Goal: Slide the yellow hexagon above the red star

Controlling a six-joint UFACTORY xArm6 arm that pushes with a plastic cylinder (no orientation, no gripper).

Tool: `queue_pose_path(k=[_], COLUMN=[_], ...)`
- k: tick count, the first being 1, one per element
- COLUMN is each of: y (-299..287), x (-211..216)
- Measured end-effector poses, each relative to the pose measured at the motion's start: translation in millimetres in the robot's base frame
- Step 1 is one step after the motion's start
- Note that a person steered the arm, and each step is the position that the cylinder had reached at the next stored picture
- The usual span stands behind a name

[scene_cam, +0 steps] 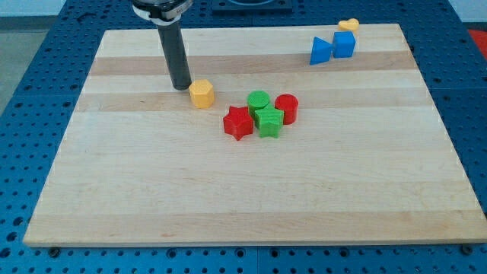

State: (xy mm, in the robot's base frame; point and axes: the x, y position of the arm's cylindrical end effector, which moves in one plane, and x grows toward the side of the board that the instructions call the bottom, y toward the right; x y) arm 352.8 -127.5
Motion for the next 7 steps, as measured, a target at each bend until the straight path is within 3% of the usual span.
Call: queue_pose_path(k=[7], y=[55], x=[16])
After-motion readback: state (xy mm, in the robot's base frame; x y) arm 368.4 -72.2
